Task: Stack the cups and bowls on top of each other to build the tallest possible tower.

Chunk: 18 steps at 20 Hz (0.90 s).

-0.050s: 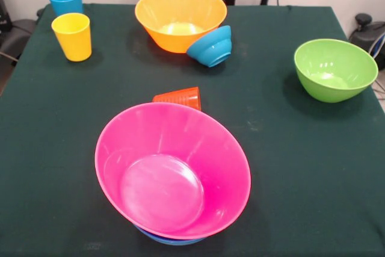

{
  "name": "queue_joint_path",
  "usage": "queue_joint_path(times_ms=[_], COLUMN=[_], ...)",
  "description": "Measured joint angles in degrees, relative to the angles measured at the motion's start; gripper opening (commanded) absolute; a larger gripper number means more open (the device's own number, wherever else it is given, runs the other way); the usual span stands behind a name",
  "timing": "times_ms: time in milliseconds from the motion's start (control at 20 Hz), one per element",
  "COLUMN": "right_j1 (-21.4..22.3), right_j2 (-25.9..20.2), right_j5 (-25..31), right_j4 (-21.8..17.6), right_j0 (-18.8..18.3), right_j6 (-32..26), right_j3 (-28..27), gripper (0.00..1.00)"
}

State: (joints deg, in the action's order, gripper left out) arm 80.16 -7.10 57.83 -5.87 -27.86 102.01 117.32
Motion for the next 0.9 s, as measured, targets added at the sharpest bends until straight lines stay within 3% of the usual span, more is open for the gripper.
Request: queue_joint_path(times_ms=[400, 900], right_j1=[-1.1, -7.2], right_j2=[0.0, 0.0], right_j5=[-9.7, -20.5], right_j4=[-1.1, -8.1], right_j0=[-0.5, -1.7], right_j6=[0.0, 0.0], right_j3=[4.8, 9.3], gripper=[1.0, 1.0])
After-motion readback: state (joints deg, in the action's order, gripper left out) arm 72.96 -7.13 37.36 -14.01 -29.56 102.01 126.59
